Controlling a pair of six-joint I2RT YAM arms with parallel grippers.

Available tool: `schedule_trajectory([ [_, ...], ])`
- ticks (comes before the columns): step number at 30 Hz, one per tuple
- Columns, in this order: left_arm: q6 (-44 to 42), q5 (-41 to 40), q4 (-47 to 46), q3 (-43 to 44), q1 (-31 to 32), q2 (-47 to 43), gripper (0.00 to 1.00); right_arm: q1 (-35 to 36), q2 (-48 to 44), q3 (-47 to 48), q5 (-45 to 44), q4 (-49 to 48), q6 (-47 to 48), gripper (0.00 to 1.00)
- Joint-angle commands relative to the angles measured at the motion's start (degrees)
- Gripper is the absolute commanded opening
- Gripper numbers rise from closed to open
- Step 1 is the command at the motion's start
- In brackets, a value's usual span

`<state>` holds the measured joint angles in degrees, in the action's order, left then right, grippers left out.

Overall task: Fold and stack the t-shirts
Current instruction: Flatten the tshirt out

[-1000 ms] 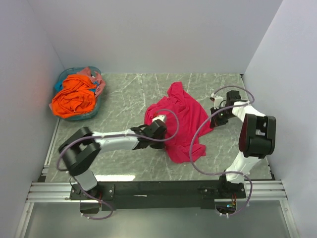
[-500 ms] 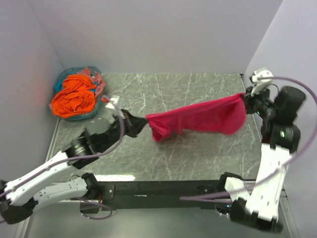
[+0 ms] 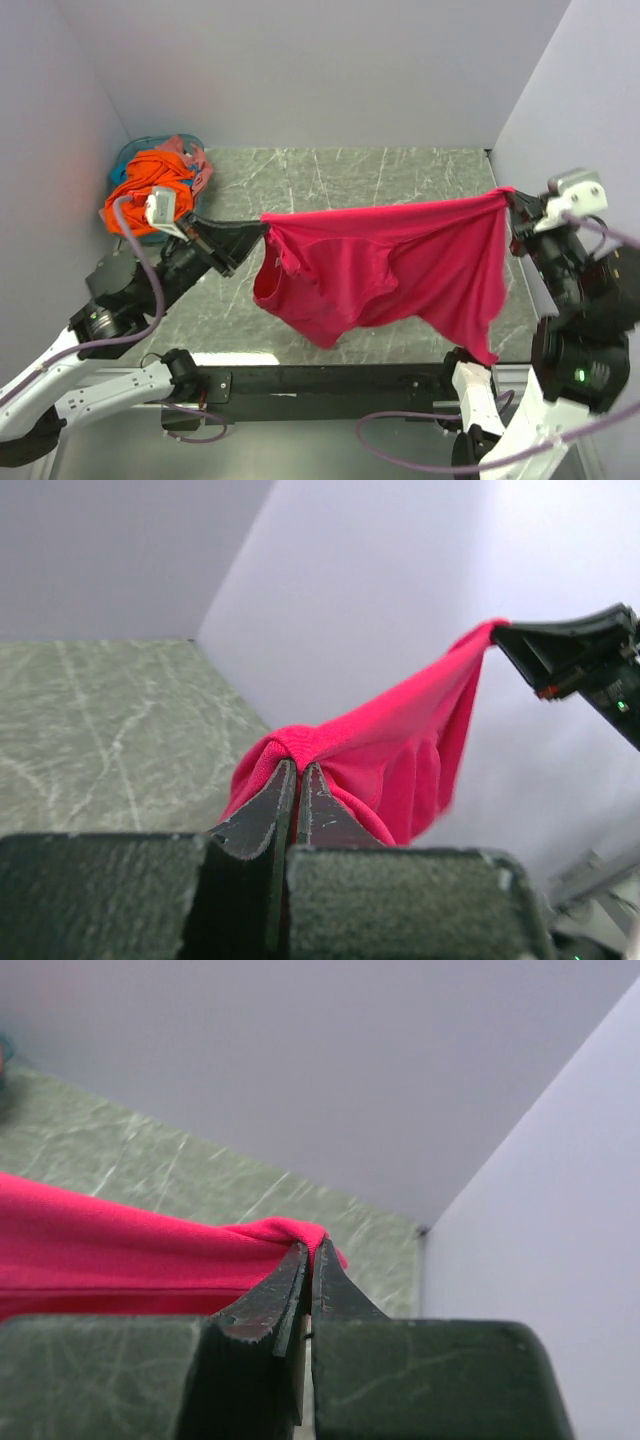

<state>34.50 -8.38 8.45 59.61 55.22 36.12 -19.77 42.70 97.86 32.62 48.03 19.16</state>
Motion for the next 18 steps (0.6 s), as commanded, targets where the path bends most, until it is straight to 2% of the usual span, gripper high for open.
schedule_trajectory([
  [1, -1.10, -9.25, -2.20, -1.16, 0.15, 4.47, 0.00, -0.36, 6.06, -7.05, 1.82, -2.85, -4.47, 0.00],
  [3, 0.12, -18.13, -3.96, -3.96, -0.20, 6.76, 0.00, 0.25, 8.44, -10.13, 4.63, -6.18, -5.35, 0.00],
  [4, 1.17, -19.73, -4.92, -5.11, -0.90, 9.73, 0.01, 1.39, 11.24, -13.46, 5.25, -7.67, -6.58, 0.00],
  [6, 6.17, -13.63, -8.96, -8.88, -8.17, 13.34, 0.00, 8.05, 14.50, -16.64, 1.50, -12.14, -6.41, 0.00],
  [7, 8.72, -8.63, -11.93, -10.47, -12.29, 17.89, 0.01, 10.60, 18.09, -20.22, -3.57, -14.09, -6.15, 0.00],
  [8, 14.74, 1.08, -17.27, -12.14, -20.34, 20.81, 0.01, 12.89, 20.38, -21.74, -5.10, -16.11, -6.15, 0.00],
  [9, 17.33, 4.05, -21.07, -15.11, -23.72, 24.14, 0.01, 16.13, 22.93, -22.80, -5.81, -20.39, -6.67, 0.00],
  [11, 19.63, 6.53, -26.70, -15.59, -29.09, 37.48, 0.01, 18.00, 34.08, -22.20, -6.34, -24.37, -9.91, 0.03],
  [12, 18.94, 7.67, -28.56, -11.58, -30.16, 48.06, 0.06, 19.14, 43.60, -20.19, -7.30, -25.61, -10.80, 0.05],
  [13, 18.15, 7.94, -28.14, -8.49, -31.04, 53.13, 0.12, 19.50, 48.48, -13.90, -8.09, -25.18, -11.94, 0.13],
  [14, 16.41, 9.07, -27.18, -1.59, -32.18, 57.79, 0.34, 19.51, 53.06, -9.84, -8.80, -22.39, -12.21, 0.21],
  [15, 15.52, 9.52, -25.69, 1.53, -32.46, 61.40, 0.49, 19.51, 57.19, -5.88, -9.24, -20.97, -12.13, 0.28],
  [16, 14.46, 8.65, -22.72, 4.08, -32.54, 65.70, 0.60, 19.51, 62.02, -0.45, -9.85, -20.09, -12.56, 0.39],
  [17, 12.37, 8.65, -22.16, 5.76, -32.46, 66.27, 0.75, 19.51, 63.02, 1.00, -10.64, -19.65, -12.65, 0.47],
  [18, 11.39, 8.56, -22.16, 6.99, -32.46, 66.10, 0.81, 19.51, 62.25, 1.62, -10.82, -19.55, -12.48, 0.54],
])
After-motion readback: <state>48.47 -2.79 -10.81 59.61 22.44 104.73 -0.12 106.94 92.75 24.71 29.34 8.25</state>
